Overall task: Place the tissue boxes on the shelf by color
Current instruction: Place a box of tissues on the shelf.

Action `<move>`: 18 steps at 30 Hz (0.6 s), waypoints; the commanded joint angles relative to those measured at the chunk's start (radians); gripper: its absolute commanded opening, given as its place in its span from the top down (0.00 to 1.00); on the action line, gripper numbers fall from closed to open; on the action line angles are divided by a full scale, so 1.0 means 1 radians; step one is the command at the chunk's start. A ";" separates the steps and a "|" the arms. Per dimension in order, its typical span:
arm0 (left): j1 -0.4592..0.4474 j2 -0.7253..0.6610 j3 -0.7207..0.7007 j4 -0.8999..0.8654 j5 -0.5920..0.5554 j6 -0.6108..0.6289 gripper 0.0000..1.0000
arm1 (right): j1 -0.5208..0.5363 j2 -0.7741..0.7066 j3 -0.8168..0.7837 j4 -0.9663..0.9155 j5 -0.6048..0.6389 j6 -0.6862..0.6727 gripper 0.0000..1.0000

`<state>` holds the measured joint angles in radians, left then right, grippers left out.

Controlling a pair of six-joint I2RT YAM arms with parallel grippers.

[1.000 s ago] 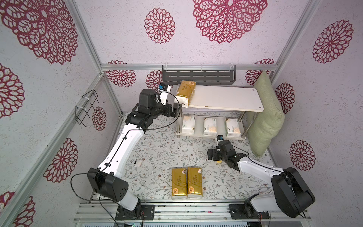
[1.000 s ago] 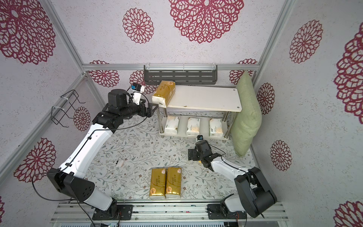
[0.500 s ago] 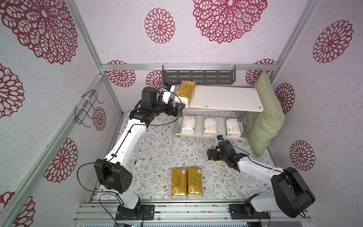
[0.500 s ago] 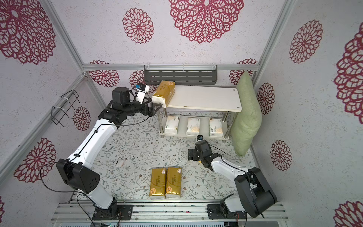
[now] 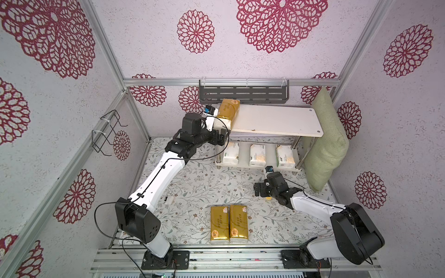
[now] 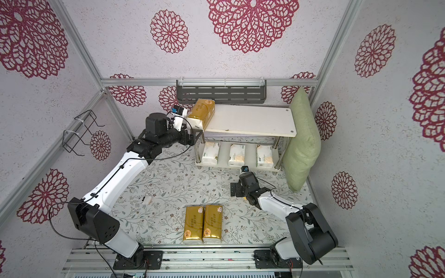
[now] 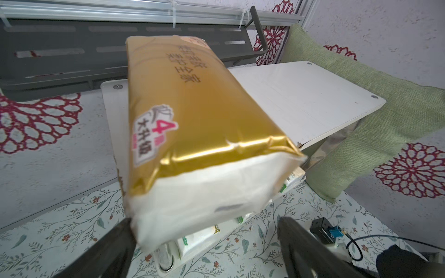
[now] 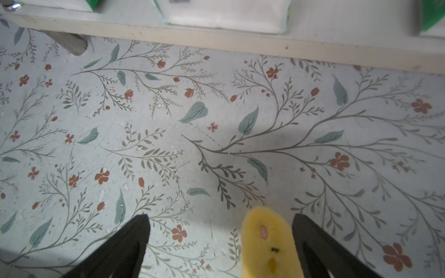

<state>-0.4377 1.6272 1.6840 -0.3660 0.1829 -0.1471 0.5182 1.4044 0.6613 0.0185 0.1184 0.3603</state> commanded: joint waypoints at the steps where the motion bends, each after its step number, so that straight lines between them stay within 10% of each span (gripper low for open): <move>1: -0.030 -0.033 -0.017 0.050 -0.191 -0.031 0.03 | 0.007 0.001 -0.002 0.012 -0.005 0.017 0.01; 18: -0.069 -0.157 -0.104 0.049 -0.320 -0.088 0.03 | 0.121 -0.093 0.084 -0.134 0.089 0.006 0.01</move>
<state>-0.5018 1.5711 1.6150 -0.3241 -0.0963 -0.2134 0.5854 1.3895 0.6807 -0.0498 0.1493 0.3599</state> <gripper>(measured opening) 0.974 0.989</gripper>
